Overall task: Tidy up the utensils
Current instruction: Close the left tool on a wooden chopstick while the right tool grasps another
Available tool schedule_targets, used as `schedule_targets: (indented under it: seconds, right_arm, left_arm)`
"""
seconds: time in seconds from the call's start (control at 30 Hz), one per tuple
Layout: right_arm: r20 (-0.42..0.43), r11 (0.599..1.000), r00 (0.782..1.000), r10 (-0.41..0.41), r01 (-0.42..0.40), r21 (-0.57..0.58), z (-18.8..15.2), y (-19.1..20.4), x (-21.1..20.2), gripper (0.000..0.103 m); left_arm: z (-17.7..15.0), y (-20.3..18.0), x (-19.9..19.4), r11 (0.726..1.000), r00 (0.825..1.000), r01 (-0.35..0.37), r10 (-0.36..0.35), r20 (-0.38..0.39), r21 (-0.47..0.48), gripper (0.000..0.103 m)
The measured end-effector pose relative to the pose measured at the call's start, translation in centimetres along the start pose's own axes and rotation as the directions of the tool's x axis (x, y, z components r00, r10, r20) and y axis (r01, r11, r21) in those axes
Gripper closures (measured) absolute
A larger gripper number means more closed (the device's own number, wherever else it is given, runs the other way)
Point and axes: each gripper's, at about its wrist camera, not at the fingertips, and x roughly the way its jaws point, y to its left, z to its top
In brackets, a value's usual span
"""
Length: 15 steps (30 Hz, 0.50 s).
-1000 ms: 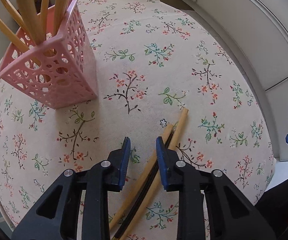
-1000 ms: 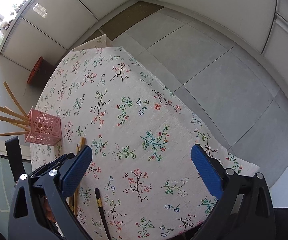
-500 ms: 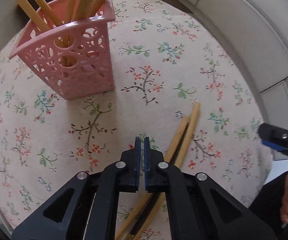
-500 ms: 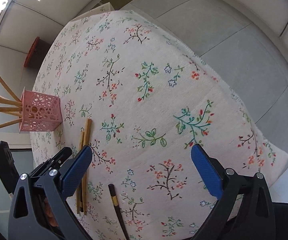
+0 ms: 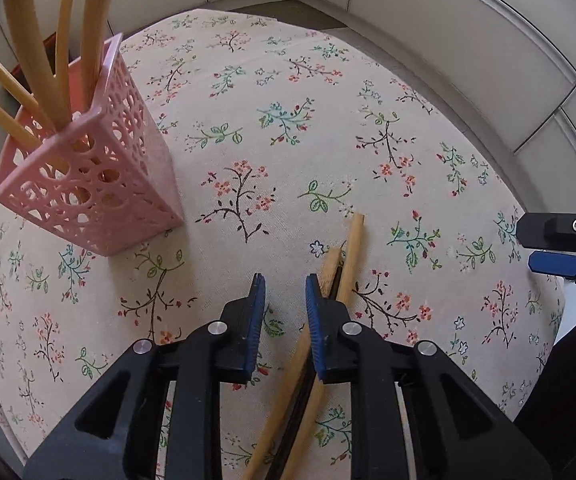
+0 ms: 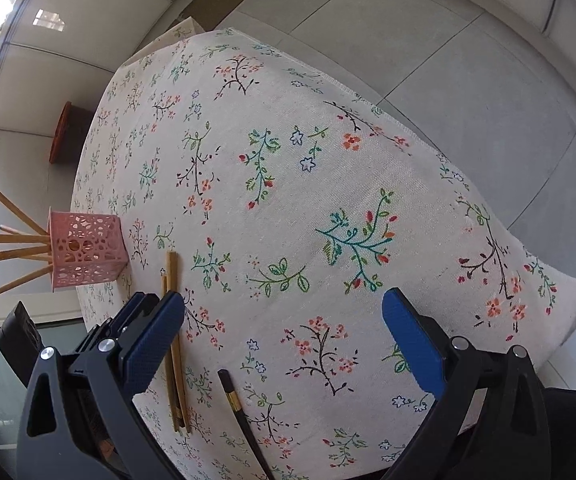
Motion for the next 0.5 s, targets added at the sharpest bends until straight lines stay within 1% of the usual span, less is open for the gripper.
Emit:
schedule_targets:
  seconds: [0.07,0.17,0.27,0.37,0.47,0.5]
  right_arm:
    - [0.013,1.000,1.000,0.003,-0.003,-0.018,-0.1,0.2,-0.3,0.007]
    - [0.017,1.000,1.000,0.004,-0.003,-0.026,0.0,0.2,-0.4,0.007]
    - [0.005,1.000,1.000,0.009,-0.009,-0.022,0.0,0.2,-0.3,0.007]
    - [0.012,1.000,1.000,0.007,-0.007,-0.021,0.0,0.3,-0.4,0.007]
    - [0.010,1.000,1.000,-0.001,0.001,-0.026,0.0,0.4,-0.2,0.007]
    - [0.008,1.000,1.000,-0.005,0.005,-0.027,0.0,0.5,-0.1,0.007]
  left_arm:
    - [0.4,-0.2,-0.3,1.000,1.000,0.016,-0.016,0.008,0.013,0.080]
    - [0.2,-0.6,-0.3,0.999,1.000,0.021,-0.021,-0.002,0.027,0.080]
    - [-0.1,-1.3,0.6,0.999,0.999,0.012,-0.011,-0.031,0.048,0.080]
    - [-0.2,-1.4,0.7,0.998,0.999,0.007,-0.005,-0.036,0.056,0.080]
    - [0.3,-1.4,1.4,0.999,0.999,-0.006,0.009,-0.052,0.042,0.081]
    - [0.3,-1.2,1.4,0.999,0.997,-0.027,0.029,-0.071,0.031,0.085]
